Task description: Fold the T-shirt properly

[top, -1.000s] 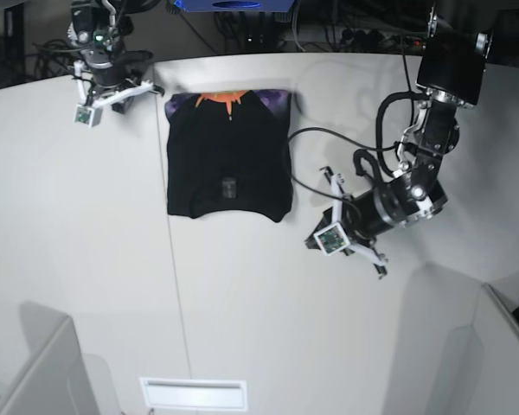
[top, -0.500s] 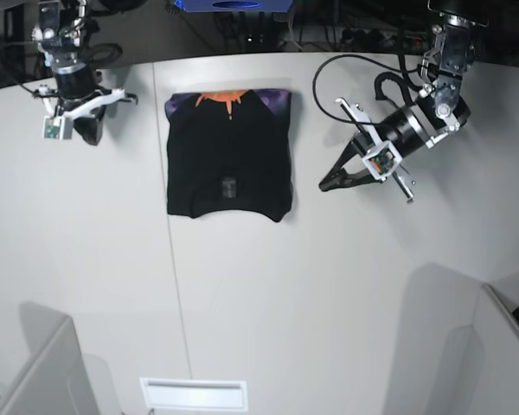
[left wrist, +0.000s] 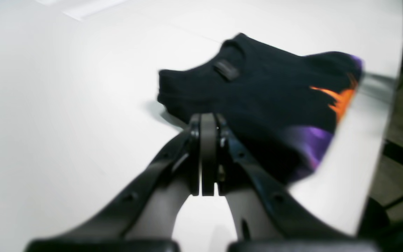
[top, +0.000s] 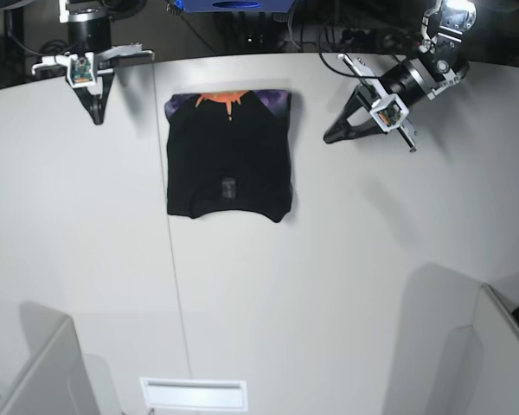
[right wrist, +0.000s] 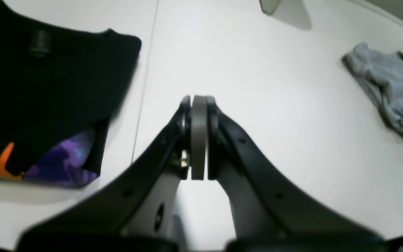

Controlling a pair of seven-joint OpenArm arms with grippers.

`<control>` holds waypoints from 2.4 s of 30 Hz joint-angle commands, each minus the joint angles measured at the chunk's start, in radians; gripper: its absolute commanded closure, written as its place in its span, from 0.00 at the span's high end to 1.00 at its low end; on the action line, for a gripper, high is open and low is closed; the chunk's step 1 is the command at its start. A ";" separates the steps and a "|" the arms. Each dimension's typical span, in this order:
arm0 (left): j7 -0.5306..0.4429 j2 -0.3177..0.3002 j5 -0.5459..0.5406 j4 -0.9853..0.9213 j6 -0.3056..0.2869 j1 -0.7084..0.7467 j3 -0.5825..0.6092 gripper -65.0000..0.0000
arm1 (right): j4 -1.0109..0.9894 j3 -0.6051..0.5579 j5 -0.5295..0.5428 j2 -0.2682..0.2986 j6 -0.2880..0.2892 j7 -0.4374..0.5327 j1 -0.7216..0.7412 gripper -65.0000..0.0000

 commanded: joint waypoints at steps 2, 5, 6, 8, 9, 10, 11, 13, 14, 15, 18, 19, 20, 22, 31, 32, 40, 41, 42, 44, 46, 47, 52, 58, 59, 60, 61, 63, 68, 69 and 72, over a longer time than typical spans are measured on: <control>-0.031 -0.010 -0.015 0.006 -0.006 0.028 -0.002 0.00 | 0.015 0.006 0.003 0.010 -0.006 0.050 -0.046 0.00; -0.090 -0.010 -0.015 -0.017 -0.006 0.082 -0.005 0.00 | 0.006 0.032 0.003 0.014 -0.006 0.086 -0.089 0.00; -0.123 -0.010 -0.013 -0.027 -0.006 0.102 -0.005 0.00 | 0.001 0.041 0.003 0.014 -0.006 0.096 -0.098 0.00; -0.182 -0.010 -0.010 -0.037 -0.006 0.143 -0.005 0.00 | -0.011 0.055 0.003 0.010 -0.006 0.103 -0.123 0.00; -0.196 -0.010 0.008 -0.037 -0.006 0.171 -0.005 0.00 | -0.020 0.055 0.003 0.010 -0.006 0.108 -0.138 0.00; -0.205 -0.011 0.033 -0.033 -0.006 0.192 -0.005 0.00 | -0.031 0.055 0.003 0.014 -0.006 0.116 -0.154 0.00; -0.212 -0.019 0.059 -0.032 -0.006 0.218 -0.005 0.00 | -0.046 0.056 0.003 0.016 -0.006 0.125 -0.169 0.00; -0.229 -0.024 0.082 -0.037 -0.006 0.260 -0.005 0.00 | -0.079 0.070 0.003 0.016 -0.006 0.158 -0.195 0.00; -0.235 -0.024 0.088 -0.038 -0.006 0.275 -0.005 0.00 | -0.097 0.073 0.003 0.014 -0.006 0.166 -0.204 0.00; -0.235 -0.024 0.091 -0.038 -0.006 0.292 -0.005 0.00 | -0.117 0.075 0.001 0.013 -0.006 0.172 -0.213 0.00; -0.231 -0.024 0.094 -0.038 -0.006 0.336 -0.007 0.00 | -0.166 0.079 0.001 0.016 -0.006 0.172 -0.236 0.00; -0.231 -0.025 0.094 -0.041 -0.006 0.353 -0.007 0.00 | -0.183 0.081 0.001 0.017 -0.006 0.172 -0.244 0.00; -0.231 -0.034 0.096 -0.053 -0.006 0.372 -0.007 0.00 | -0.197 0.082 0.001 0.017 -0.006 0.171 -0.249 0.00; -0.231 -0.053 0.096 -0.075 -0.006 0.395 0.005 0.00 | -0.221 0.101 0.001 0.017 -0.006 0.171 -0.270 0.00; -0.231 -0.054 0.096 -0.239 -0.006 0.473 0.009 0.00 | -0.433 0.041 0.001 0.034 -0.006 0.169 -0.327 0.00; -0.229 -0.053 0.096 -0.281 -0.006 0.468 0.016 0.00 | -0.482 0.027 0.001 0.044 -0.006 0.169 -0.316 0.00; -0.229 -0.040 0.090 -0.604 -0.006 0.341 0.107 0.00 | -0.878 -0.100 0.001 0.062 -0.006 0.169 -0.141 0.00; -0.229 -0.028 0.094 -0.635 -0.006 0.326 0.108 0.00 | -0.915 -0.111 0.001 0.068 -0.006 0.169 -0.121 0.00; -0.229 -0.016 0.094 -0.666 -0.006 0.310 0.108 0.00 | -0.950 -0.122 0.001 0.079 -0.006 0.168 -0.103 0.00; -0.229 -0.007 0.094 -0.730 -0.006 0.273 0.111 0.00 | -1.027 -0.148 0.001 0.093 -0.006 0.140 -0.062 0.00; -0.229 -0.002 0.096 -0.801 -0.006 0.234 0.117 0.00 | -1.099 -0.168 0.001 0.103 -0.006 0.097 -0.015 0.00; -0.229 0.010 0.096 -0.837 -0.006 0.211 0.117 0.00 | -1.122 -0.172 0.004 0.105 -0.006 0.077 0.003 0.00; -0.212 0.044 0.096 -1.014 -0.006 0.103 0.119 0.00 | -1.199 -0.182 0.003 0.106 -0.006 -0.018 0.095 0.00; -0.100 0.087 0.096 -1.163 -0.006 0.000 0.117 0.00 | -1.325 -0.183 0.003 0.108 -0.006 -0.165 0.247 0.00; -0.099 0.098 0.096 -1.177 -0.006 -0.010 0.117 0.00 | -1.351 -0.183 0.003 0.114 -0.004 -0.185 0.278 0.00; -0.099 0.105 0.096 -1.192 -0.006 -0.020 0.117 0.00 | -1.378 -0.183 0.003 0.125 -0.004 -0.196 0.302 0.00; -0.097 0.115 0.096 -1.216 -0.006 -0.030 0.117 0.00 | -1.412 -0.183 0.003 0.131 -0.004 -0.202 0.334 0.00; -0.097 0.142 0.096 -1.304 -0.006 -0.075 0.117 0.00 | -1.484 -0.185 0.003 0.137 -0.003 -0.202 0.397 0.00; -0.102 0.233 0.096 -1.648 -0.006 -0.262 0.119 0.00 | -1.641 -0.185 0.001 0.133 0.122 -0.202 0.557 0.00; -0.107 0.248 0.094 -1.701 -0.006 -0.290 0.114 0.00 | -1.674 -0.185 0.000 0.133 0.159 -0.202 0.588 0.00; -0.108 0.279 0.093 -1.706 0.054 -0.310 0.111 0.00 | -1.756 -0.263 0.000 0.136 0.200 -0.202 0.667 0.00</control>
